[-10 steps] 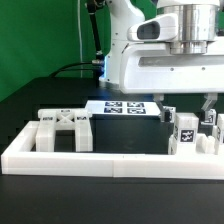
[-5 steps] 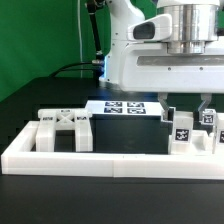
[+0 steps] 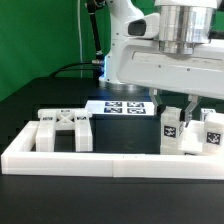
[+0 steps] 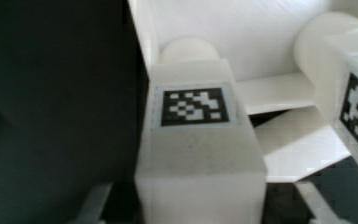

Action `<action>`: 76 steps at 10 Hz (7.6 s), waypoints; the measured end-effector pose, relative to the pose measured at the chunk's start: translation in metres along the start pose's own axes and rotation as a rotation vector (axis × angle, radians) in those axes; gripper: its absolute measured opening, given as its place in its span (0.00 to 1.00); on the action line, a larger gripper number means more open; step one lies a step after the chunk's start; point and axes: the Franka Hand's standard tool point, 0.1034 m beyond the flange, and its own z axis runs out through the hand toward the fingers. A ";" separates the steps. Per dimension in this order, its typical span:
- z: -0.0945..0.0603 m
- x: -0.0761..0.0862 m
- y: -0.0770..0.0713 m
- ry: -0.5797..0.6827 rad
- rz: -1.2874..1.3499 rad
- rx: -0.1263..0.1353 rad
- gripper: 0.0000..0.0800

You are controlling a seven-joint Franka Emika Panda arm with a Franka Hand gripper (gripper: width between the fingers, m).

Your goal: Assemble chair

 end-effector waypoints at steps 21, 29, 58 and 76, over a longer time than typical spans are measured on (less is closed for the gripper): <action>-0.023 -0.046 -0.012 0.107 -0.208 0.038 0.81; -0.005 -0.073 -0.015 0.167 -0.285 0.066 0.81; 0.061 -0.070 0.027 0.211 -0.486 -0.003 0.42; -0.015 -0.055 0.062 -0.355 -0.459 -0.183 0.42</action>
Offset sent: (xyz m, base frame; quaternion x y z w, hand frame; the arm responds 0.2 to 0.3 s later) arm -0.0077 -0.0033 0.0237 0.0049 0.0057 -0.0748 0.9972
